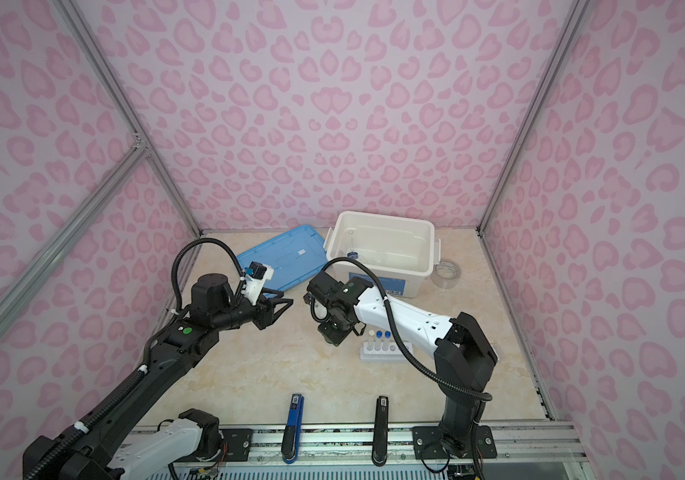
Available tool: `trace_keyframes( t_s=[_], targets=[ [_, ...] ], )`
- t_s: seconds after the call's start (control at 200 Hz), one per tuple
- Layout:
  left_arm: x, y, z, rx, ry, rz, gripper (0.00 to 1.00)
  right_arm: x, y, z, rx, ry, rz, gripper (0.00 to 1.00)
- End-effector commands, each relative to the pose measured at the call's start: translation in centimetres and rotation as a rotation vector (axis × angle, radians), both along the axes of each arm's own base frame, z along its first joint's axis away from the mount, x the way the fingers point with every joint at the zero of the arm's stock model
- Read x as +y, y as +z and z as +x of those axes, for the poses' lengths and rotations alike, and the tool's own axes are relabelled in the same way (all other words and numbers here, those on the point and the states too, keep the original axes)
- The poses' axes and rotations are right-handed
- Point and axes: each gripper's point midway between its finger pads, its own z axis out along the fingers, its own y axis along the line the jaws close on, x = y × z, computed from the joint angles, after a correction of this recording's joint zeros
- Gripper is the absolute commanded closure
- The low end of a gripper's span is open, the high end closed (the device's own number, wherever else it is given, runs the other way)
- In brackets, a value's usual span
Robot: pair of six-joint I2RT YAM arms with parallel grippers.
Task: Organize the chemistry lab equipment
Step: 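Lift the white crucible and carry it over the white bin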
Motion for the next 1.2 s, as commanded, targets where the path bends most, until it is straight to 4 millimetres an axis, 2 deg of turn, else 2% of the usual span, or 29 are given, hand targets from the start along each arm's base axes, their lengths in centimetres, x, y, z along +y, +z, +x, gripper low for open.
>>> trace_keyframes(
  t_s=[0.0, 0.145, 0.245, 0.425, 0.545, 0.83, 1.015, 1.195],
  targets=[
    [0.0, 0.7, 0.2, -0.024, 0.001, 0.001, 0.53, -2.0, 2.2, 1.4, -0.027, -0.009, -0.043, 0.95],
    [0.1, 0.8, 0.2, -0.028, 0.006, 0.004, 0.53, -3.8, 5.8, 4.6, -0.088, -0.069, -0.013, 0.95],
    [0.2, 1.0, 0.2, -0.031, 0.007, 0.007, 0.53, -6.1, 7.9, 6.9, -0.135, -0.128, -0.018, 0.95],
    [0.3, 0.9, 0.2, -0.032, 0.013, 0.010, 0.53, -8.7, 11.0, 10.1, -0.215, -0.224, 0.009, 0.95],
    [0.3, 0.9, 0.2, -0.030, 0.014, 0.008, 0.53, -10.1, 12.3, 12.4, -0.289, -0.286, 0.016, 0.95],
    [0.7, 0.7, -0.1, -0.031, 0.032, 0.022, 0.53, -14.3, 12.0, 16.4, -0.292, -0.419, 0.007, 0.95],
    [0.7, 0.6, 0.0, -0.027, 0.033, 0.020, 0.53, -16.0, 11.5, 18.6, -0.290, -0.470, 0.006, 0.95],
    [0.8, 0.4, 0.1, -0.023, 0.038, 0.028, 0.53, -17.4, 10.1, 20.2, -0.271, -0.502, -0.031, 0.95]
  ],
)
